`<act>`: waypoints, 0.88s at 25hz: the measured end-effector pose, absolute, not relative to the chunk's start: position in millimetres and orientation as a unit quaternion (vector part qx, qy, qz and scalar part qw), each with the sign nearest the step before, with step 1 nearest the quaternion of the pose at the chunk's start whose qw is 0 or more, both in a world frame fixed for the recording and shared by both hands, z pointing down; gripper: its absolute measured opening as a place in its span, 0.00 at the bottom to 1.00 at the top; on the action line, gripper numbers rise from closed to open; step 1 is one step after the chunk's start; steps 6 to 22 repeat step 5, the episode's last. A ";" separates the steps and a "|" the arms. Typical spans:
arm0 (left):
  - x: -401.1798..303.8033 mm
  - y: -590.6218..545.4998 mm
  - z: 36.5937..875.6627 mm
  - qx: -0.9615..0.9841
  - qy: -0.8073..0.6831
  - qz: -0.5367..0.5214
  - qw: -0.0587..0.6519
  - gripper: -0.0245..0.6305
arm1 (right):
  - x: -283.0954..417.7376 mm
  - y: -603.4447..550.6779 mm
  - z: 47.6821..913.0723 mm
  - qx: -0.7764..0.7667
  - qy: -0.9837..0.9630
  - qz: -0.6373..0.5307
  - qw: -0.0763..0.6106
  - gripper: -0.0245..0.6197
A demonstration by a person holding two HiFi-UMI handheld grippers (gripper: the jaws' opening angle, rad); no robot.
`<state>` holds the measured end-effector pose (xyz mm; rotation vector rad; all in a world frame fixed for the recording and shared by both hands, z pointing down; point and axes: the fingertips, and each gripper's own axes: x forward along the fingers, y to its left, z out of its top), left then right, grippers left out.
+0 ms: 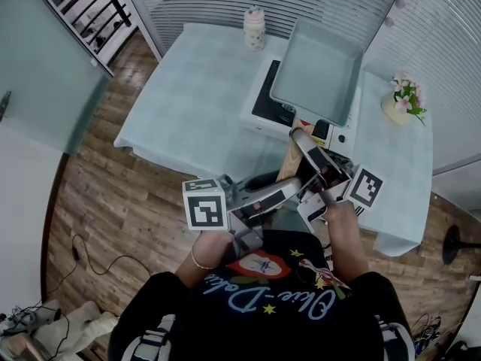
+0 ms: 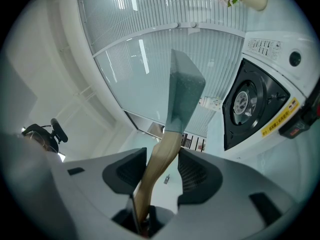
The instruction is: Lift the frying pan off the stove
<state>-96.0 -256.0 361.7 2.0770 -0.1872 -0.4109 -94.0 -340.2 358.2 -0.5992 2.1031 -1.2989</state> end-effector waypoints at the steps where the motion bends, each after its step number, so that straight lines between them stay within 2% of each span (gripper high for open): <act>1: -95.9 -256.0 361.9 0.854 -0.077 -0.169 0.487 0.27 | -93.9 -340.3 358.4 -0.225 0.790 -0.488 0.295 0.32; 22: -95.4 -255.8 362.9 0.853 -0.077 -0.168 0.487 0.27 | -93.7 -340.1 359.1 -0.225 0.791 -0.487 0.294 0.32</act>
